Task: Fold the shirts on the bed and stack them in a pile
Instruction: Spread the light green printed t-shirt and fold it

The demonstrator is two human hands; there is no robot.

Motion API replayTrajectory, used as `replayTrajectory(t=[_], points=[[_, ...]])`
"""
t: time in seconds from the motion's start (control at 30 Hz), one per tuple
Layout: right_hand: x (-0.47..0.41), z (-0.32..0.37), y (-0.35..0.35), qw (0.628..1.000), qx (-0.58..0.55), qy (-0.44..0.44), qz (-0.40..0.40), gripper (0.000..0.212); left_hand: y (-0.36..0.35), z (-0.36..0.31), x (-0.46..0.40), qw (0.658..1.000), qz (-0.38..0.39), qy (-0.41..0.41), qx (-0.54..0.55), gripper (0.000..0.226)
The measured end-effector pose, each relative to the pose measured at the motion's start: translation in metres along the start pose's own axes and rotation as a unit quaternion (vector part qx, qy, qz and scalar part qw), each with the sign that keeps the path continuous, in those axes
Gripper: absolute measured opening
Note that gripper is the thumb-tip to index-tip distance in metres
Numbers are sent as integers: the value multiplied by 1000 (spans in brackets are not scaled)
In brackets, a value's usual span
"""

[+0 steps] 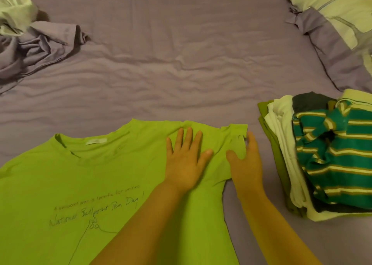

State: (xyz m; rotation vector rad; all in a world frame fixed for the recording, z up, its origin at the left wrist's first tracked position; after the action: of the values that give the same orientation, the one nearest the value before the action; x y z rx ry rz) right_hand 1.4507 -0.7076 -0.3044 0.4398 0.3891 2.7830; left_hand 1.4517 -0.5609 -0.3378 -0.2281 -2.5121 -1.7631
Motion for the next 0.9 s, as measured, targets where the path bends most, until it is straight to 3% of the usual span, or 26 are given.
replayTrajectory(t=[0.03,0.07,0.1,0.17,0.2,0.27,0.33,0.4,0.43,0.47,0.5,0.67,0.77,0.83,0.9], points=[[8,10,-5,999,12,39,6,74,11,4,1,992,2,34,122,75],[17,19,-13,996,35,78,25,74,25,7,3,958,-2,87,274,66],[27,29,-22,989,65,120,60,76,38,12,7,890,-14,154,429,56],[52,37,-46,952,161,201,167,76,59,21,13,706,6,264,657,53],[64,37,-56,920,228,237,215,71,63,28,16,643,27,293,707,57],[80,31,-67,870,318,302,224,58,70,40,25,600,74,302,737,58],[83,22,-71,876,323,306,186,49,63,52,31,640,81,292,706,53],[77,12,-80,878,325,318,152,48,53,64,33,760,38,278,586,44],[73,6,-86,865,347,325,158,49,49,68,34,820,24,260,509,51],[68,-1,-92,849,377,332,166,49,49,68,35,863,11,237,447,59],[64,-6,-97,832,412,331,170,47,50,71,36,884,-7,227,409,64],[61,-29,-102,784,525,280,180,60,58,107,55,928,-73,211,299,55],[66,-23,-110,784,537,262,171,65,68,137,83,981,-102,130,104,41],[81,-11,-126,767,541,285,197,66,68,160,109,991,-103,87,-16,43],[102,-2,-150,745,528,334,233,64,65,183,134,988,-79,102,-82,50]])
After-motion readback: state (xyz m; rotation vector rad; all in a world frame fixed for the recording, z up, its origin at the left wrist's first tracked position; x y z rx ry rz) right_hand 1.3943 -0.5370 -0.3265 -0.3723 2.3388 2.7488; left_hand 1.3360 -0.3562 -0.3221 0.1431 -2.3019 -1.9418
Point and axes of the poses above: each hand's wrist, its own x-axis away from the middle knuckle, its own y-axis out of the back of the hand, z = x × y, the point moved 2 cm from there along -x, towards the middle knuckle, and after that the axes turned 4 degrees about -x, right-handed, at the moved point
